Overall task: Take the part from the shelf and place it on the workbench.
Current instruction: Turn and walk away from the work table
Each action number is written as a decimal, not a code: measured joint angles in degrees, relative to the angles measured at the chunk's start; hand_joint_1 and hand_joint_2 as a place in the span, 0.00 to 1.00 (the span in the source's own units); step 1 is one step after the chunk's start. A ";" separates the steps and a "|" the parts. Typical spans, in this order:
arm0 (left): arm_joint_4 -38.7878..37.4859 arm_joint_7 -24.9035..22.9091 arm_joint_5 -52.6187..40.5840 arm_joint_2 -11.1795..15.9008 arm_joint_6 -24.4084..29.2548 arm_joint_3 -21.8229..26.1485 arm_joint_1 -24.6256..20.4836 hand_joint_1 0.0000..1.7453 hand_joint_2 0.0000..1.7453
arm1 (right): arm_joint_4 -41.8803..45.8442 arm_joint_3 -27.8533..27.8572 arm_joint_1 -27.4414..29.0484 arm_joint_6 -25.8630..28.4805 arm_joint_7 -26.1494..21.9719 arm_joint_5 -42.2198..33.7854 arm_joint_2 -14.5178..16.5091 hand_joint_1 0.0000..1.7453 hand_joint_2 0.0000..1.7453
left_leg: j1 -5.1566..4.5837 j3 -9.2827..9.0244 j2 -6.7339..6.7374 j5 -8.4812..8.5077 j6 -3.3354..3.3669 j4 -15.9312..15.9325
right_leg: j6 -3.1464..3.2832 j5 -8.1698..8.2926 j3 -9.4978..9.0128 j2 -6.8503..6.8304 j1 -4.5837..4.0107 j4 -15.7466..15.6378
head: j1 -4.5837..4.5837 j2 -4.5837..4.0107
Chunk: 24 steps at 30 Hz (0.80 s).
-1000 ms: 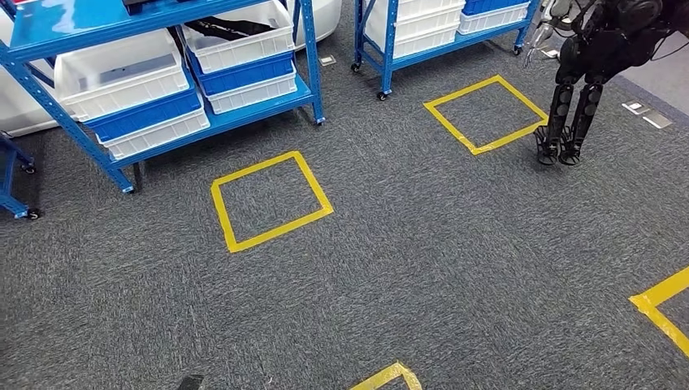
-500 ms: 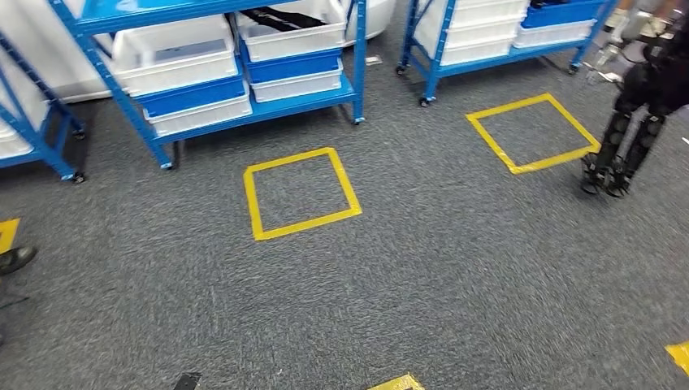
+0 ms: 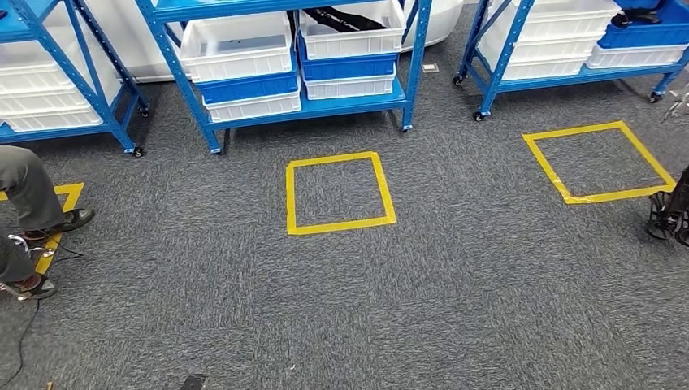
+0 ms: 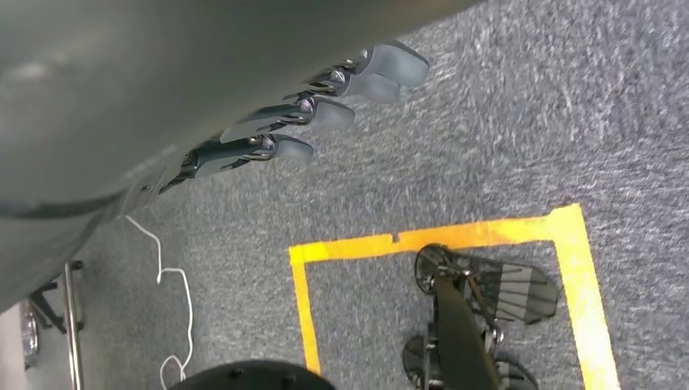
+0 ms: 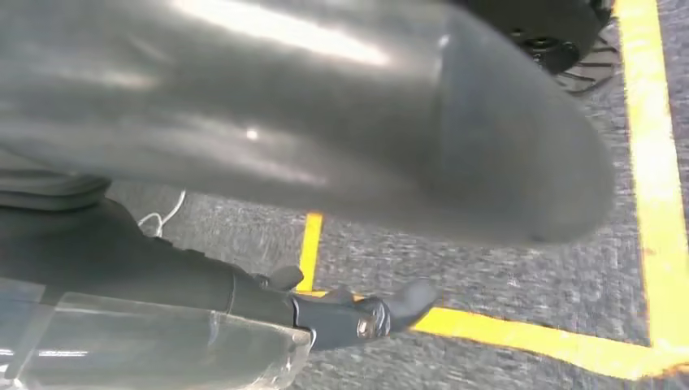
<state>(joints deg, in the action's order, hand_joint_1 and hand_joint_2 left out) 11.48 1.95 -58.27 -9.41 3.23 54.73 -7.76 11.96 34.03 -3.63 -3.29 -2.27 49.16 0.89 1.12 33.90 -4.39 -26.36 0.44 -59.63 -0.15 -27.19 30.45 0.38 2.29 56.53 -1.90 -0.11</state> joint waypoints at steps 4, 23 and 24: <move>-0.01 0.09 0.00 0.00 0.01 0.01 -0.09 0.00 0.00 | 0.00 0.00 0.29 -0.03 -0.15 0.24 0.09 0.00 0.00 | 0.05 7.40 4.12 -6.50 -0.52 -14.52 | 1.04 -0.53 -0.35 -2.27 -0.84 -0.01 | -0.24 0.00; 0.02 2.66 0.14 -0.09 0.80 0.16 0.03 0.00 0.00 | -0.04 0.00 0.28 0.04 -0.25 2.50 0.60 0.00 0.00 | -0.64 -1.45 0.60 2.33 2.54 3.60 | -2.73 -3.49 4.89 -0.53 -0.18 8.75 | 0.41 0.00; 0.02 2.70 0.13 -0.11 0.95 0.20 0.04 0.00 0.00 | -0.05 0.00 0.15 0.10 -0.18 2.59 0.60 0.00 0.00 | -0.72 -1.40 0.31 1.92 2.03 3.09 | -3.16 -1.73 3.36 -0.42 -0.03 4.85 | 0.50 0.00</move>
<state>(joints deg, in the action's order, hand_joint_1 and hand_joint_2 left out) 11.50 4.65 -58.14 -9.52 4.19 54.93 -7.72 11.91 34.03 -3.47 -3.19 -2.45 51.75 1.49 0.40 32.49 -4.09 -24.45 2.47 -56.55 -3.31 -28.92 33.81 -0.04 2.26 61.39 -1.40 -0.11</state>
